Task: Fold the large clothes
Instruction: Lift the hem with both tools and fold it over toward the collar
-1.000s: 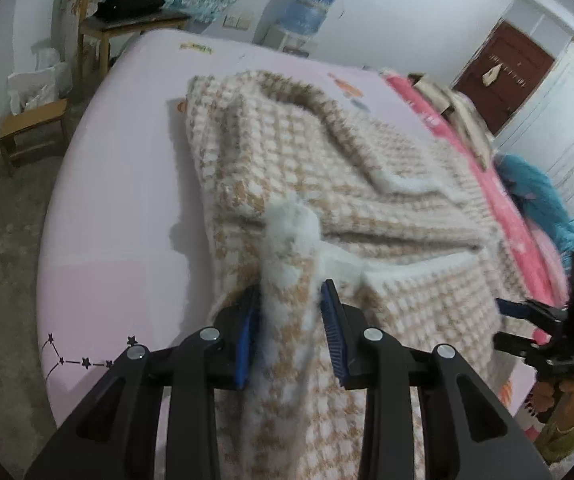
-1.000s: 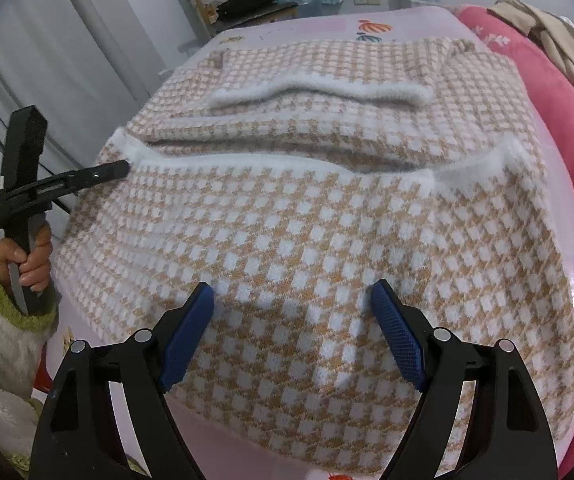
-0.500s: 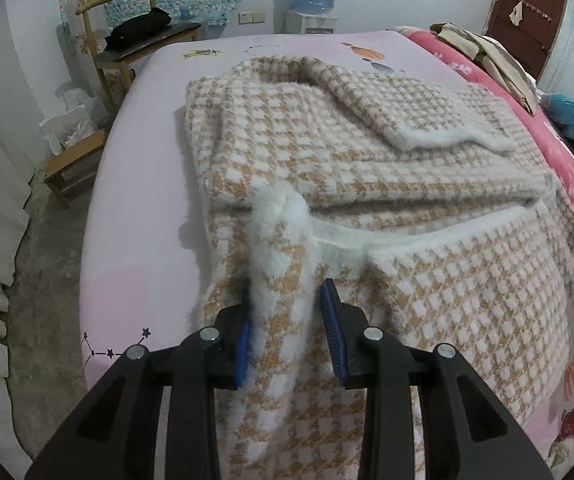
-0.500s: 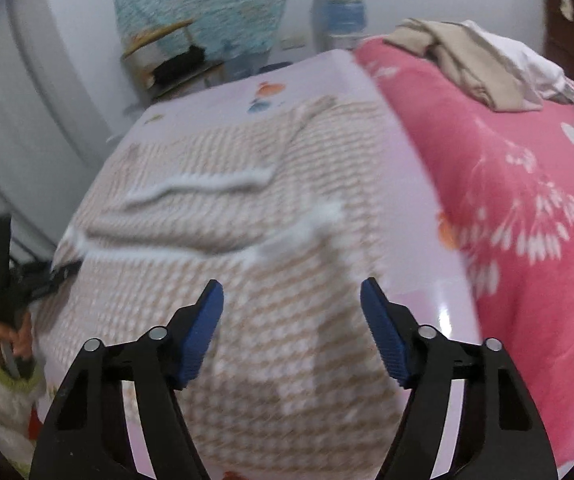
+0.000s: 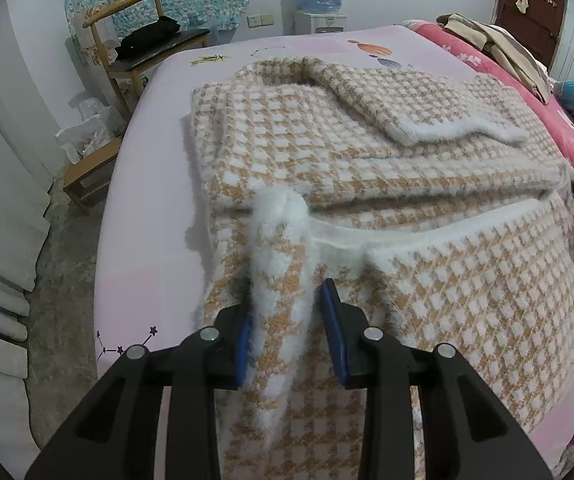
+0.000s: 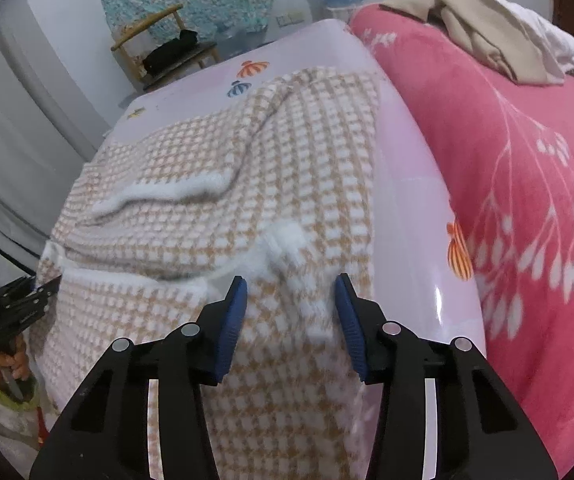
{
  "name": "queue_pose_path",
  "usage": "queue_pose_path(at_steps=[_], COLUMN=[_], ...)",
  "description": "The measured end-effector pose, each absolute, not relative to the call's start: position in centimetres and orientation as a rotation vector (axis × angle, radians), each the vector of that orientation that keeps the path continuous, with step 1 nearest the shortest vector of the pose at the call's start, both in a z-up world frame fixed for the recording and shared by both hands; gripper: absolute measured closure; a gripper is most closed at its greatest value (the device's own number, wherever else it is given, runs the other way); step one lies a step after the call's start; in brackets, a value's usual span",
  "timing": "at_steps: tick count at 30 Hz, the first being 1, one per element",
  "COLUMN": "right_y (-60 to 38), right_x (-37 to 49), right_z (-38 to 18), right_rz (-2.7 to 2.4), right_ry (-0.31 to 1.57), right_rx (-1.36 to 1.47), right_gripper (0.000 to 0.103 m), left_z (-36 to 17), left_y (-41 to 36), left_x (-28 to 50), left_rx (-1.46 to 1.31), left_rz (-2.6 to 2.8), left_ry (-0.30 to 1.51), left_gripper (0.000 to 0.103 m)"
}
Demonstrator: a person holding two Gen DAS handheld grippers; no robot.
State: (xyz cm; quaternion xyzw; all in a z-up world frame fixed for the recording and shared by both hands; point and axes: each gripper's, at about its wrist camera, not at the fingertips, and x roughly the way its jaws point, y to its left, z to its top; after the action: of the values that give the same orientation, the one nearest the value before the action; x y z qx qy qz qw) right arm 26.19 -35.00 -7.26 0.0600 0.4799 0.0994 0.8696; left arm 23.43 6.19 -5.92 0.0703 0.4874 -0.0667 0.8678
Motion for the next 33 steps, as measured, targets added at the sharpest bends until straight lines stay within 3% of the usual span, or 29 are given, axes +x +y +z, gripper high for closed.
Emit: queue_pose_path(at_steps=[33], right_y=[-28.6], right_x=[23.9], right_z=[-8.4], right_rz=[0.039], right_ry=[1.032], right_rx=[-0.269], right_gripper=[0.086], left_z=[-6.1], left_y=[5.6], left_x=[23.4], left_rx=[0.187], left_rz=[-0.094], left_ry=[1.012], left_gripper=[0.072])
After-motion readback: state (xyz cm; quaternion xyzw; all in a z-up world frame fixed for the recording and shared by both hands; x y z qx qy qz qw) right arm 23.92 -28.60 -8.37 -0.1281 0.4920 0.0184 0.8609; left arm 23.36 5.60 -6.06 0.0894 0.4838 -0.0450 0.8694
